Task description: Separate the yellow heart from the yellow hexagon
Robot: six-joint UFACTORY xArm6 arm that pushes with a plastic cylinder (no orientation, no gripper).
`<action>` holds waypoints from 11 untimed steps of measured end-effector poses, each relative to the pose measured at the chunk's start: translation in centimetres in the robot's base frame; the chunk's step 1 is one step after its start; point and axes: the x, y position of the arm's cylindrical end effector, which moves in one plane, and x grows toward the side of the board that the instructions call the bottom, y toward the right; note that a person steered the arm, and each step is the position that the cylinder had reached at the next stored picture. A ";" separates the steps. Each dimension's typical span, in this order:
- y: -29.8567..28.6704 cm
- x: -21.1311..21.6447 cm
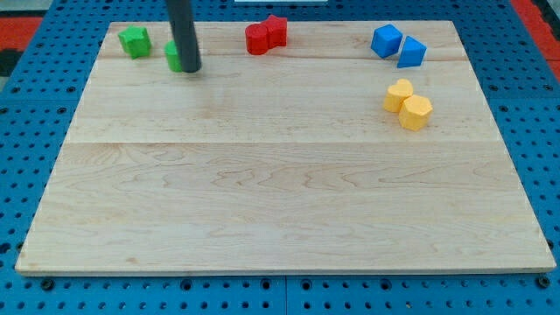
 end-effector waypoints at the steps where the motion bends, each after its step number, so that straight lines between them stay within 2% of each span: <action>1: -4.6 -0.3; 2: -4.3 -1.1; 3: 4.5 0.9; 5: 26.5 1.1; 6: 34.6 2.0; 7: 37.3 5.7; 8: 35.5 8.8; 9: 29.6 9.0; 10: 27.1 9.0; 11: 34.3 9.3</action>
